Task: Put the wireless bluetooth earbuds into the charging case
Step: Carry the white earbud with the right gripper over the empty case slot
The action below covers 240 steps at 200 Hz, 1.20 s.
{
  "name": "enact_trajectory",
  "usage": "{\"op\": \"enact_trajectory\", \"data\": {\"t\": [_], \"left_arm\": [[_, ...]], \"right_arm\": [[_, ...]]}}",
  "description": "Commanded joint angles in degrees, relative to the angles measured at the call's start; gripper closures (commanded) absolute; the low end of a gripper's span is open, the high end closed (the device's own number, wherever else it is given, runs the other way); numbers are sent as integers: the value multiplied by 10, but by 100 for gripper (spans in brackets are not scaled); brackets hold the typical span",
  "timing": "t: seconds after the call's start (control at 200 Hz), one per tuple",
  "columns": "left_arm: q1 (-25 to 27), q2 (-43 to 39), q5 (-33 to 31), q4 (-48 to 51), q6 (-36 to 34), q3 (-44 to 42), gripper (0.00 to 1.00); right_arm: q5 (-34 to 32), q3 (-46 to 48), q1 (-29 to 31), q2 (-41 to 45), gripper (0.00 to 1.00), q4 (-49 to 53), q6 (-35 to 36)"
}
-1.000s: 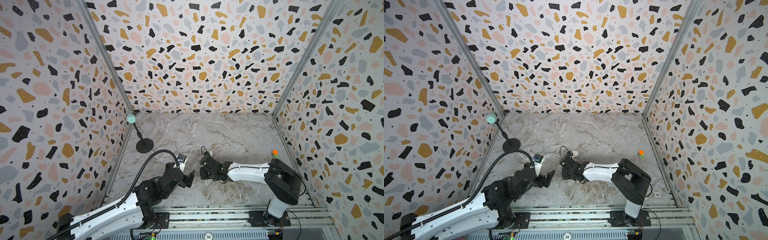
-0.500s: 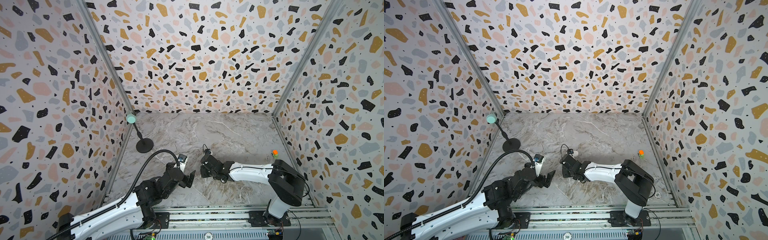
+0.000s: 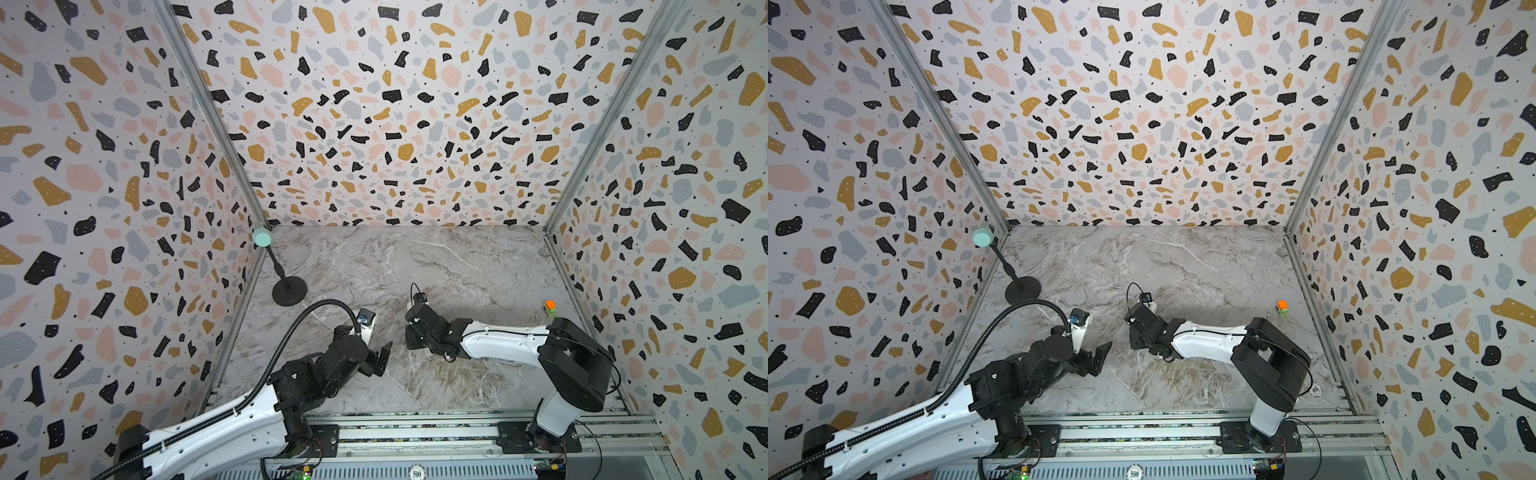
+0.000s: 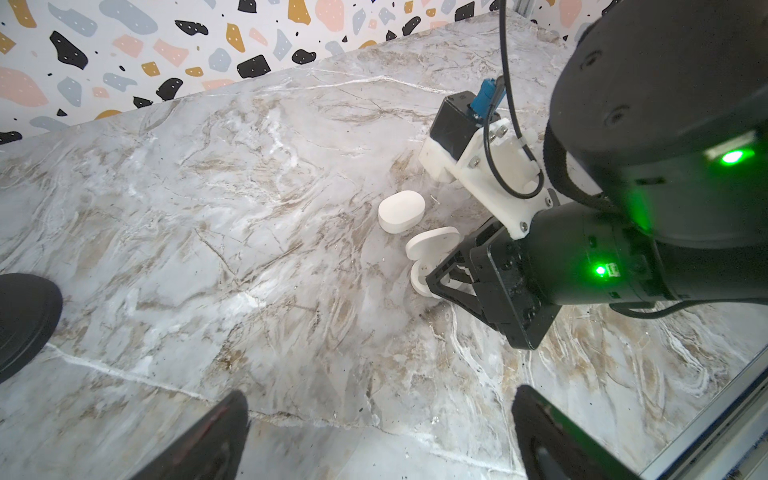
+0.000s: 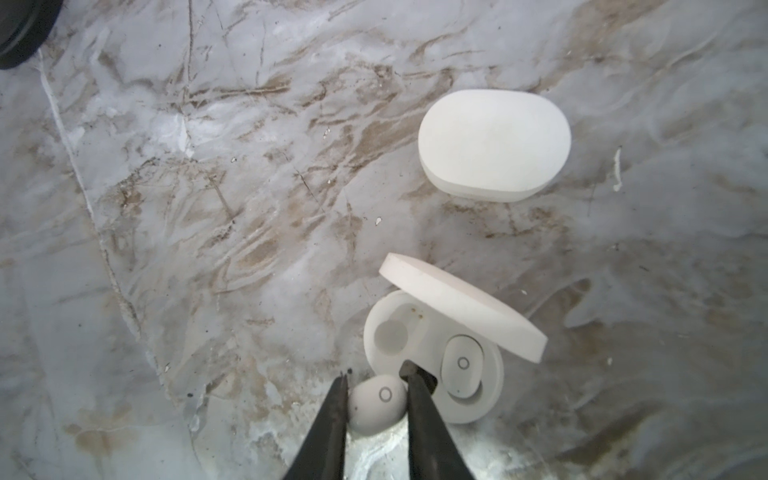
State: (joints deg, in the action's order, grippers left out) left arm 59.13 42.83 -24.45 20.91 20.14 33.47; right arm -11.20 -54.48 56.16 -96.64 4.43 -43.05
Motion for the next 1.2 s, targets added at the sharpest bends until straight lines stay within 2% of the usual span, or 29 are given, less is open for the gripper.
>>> {"op": "enact_trajectory", "data": {"t": [0.0,0.551,1.196], "left_arm": [[-2,-2,2,-20,-9,-6,0],[-2,-3,1,-20,-9,-6,0],[-2,-2,0,-21,-10,-7,0]], "right_arm": [[-16,1,-3,30,75,7,14],[-47,-7,-16,30,76,10,38],[-53,-4,-21,9,76,-14,54]]}}
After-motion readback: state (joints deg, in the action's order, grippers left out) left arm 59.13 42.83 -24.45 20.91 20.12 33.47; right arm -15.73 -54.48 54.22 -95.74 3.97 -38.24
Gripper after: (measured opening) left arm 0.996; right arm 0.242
